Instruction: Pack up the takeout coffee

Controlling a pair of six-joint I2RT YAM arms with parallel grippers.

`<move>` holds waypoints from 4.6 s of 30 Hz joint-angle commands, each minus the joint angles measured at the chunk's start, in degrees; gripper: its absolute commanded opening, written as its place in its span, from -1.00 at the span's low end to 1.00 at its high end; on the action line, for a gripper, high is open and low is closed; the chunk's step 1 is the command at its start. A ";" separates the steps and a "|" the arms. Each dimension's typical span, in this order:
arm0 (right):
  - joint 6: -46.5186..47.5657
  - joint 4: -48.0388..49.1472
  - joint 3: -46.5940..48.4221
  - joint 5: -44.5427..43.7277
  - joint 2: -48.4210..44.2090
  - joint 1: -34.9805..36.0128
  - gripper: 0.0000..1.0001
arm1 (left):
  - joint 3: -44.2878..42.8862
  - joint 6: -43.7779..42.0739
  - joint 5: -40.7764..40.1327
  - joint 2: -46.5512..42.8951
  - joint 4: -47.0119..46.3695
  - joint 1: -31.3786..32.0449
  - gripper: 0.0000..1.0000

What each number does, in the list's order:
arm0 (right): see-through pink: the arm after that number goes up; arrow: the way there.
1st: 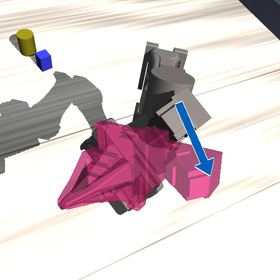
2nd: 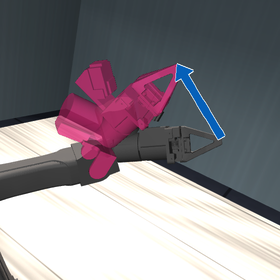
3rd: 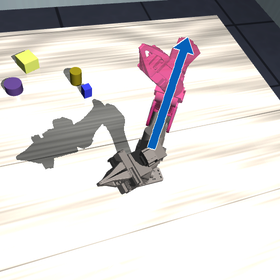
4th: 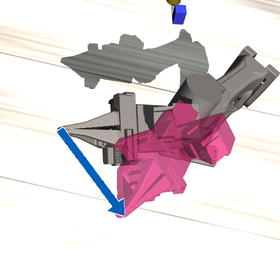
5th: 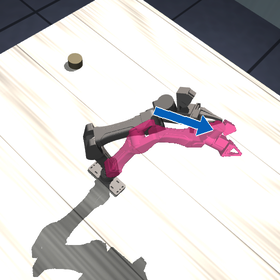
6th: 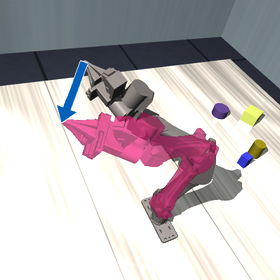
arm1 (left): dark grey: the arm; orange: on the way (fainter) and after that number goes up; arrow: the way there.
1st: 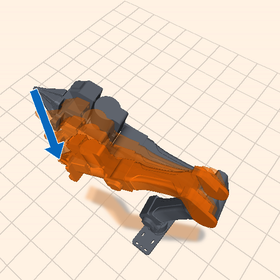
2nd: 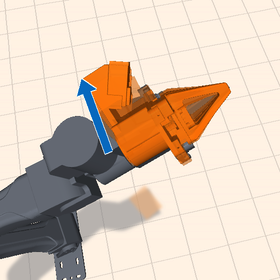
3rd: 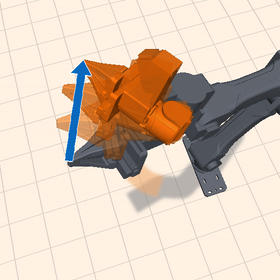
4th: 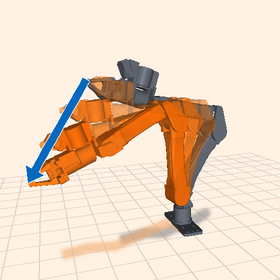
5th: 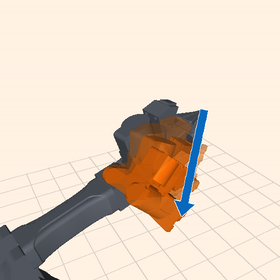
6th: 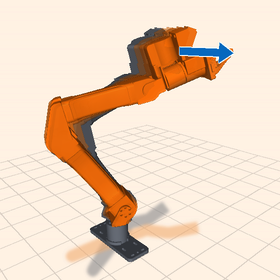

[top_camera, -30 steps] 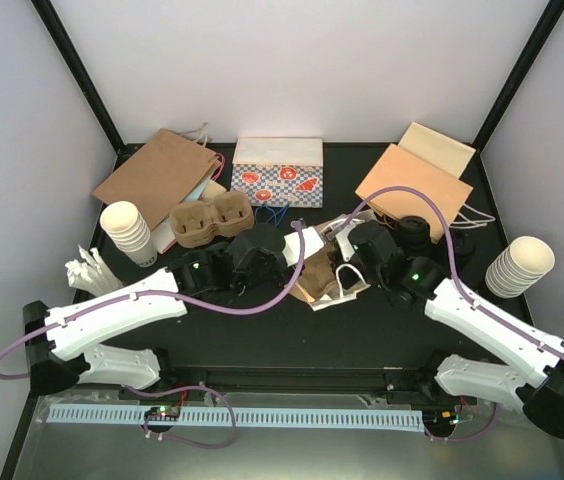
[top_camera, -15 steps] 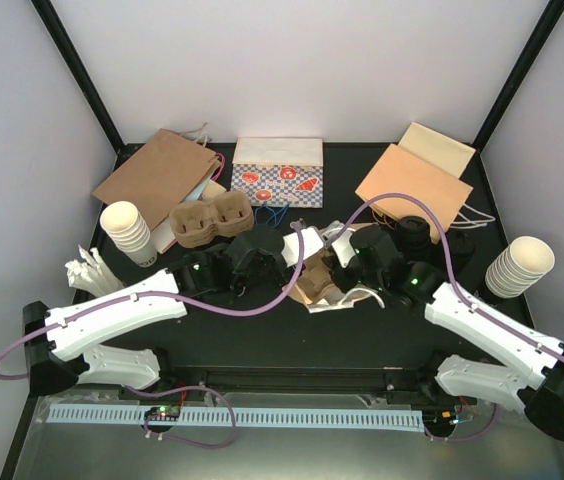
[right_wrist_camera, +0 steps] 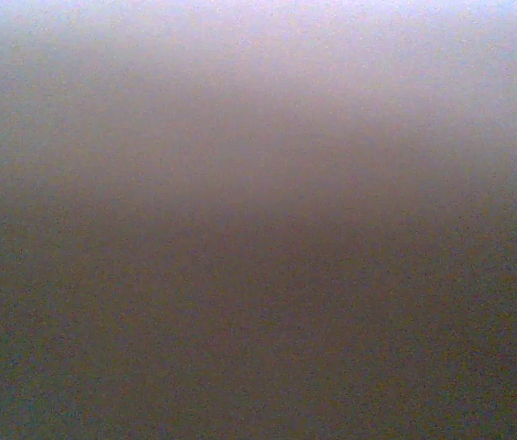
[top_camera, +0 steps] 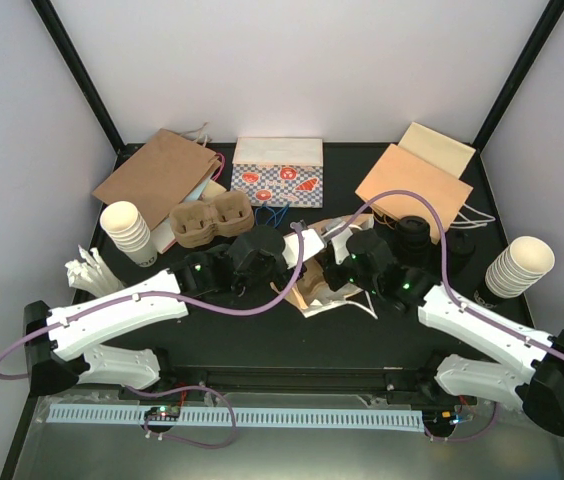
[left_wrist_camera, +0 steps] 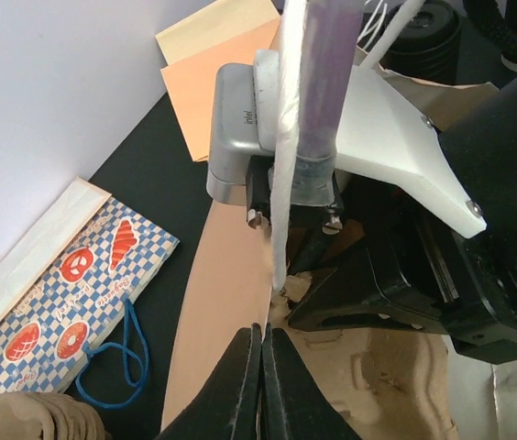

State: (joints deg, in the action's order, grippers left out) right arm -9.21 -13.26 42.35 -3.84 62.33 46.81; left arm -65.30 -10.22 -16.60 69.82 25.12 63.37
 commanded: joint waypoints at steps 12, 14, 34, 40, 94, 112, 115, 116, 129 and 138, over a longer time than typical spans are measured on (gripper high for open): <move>-8.33 6.55 -9.68 -5.06 -2.11 2.42 -0.58 | -2.64 4.39 4.79 0.50 -6.23 0.51 -0.96; -8.74 7.53 -10.09 -5.93 -1.81 2.70 -0.58 | -2.66 4.81 5.84 0.41 -6.38 0.52 -0.96; -15.17 13.51 -15.30 -18.66 -6.02 8.03 -0.56 | -1.00 7.49 13.33 -1.26 -7.03 0.48 -0.96; -13.09 10.37 -11.99 -18.51 -6.77 8.04 -0.56 | -0.44 7.24 13.95 -0.84 -6.16 0.49 -0.96; -12.63 -6.19 -6.78 -21.08 -6.24 6.63 -0.61 | 7.82 25.10 26.44 -6.92 -20.62 -6.19 -0.95; -14.00 4.80 -7.70 -14.99 5.24 6.63 -0.55 | 8.87 23.38 36.88 -4.19 -17.75 -8.09 -0.95; -14.97 6.96 -8.57 -12.94 5.75 6.63 -0.55 | 9.08 23.02 37.02 -4.28 -16.89 -8.09 -0.95; -15.10 8.07 -9.49 -12.62 5.84 6.63 -0.55 | 9.24 23.08 37.18 -4.38 -16.80 -8.09 -0.95; -16.02 9.01 -6.42 -9.55 13.48 6.53 -0.55 | 10.67 24.15 31.40 -7.69 -16.17 -8.18 -0.95; -10.54 0.46 -5.13 -9.80 9.00 6.54 -0.54 | 10.18 25.89 26.39 -11.92 -12.47 -9.27 -0.58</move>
State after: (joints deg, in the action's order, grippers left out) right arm -22.44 -6.09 36.51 -15.25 73.19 53.58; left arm -53.93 14.70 11.07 60.80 11.33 54.43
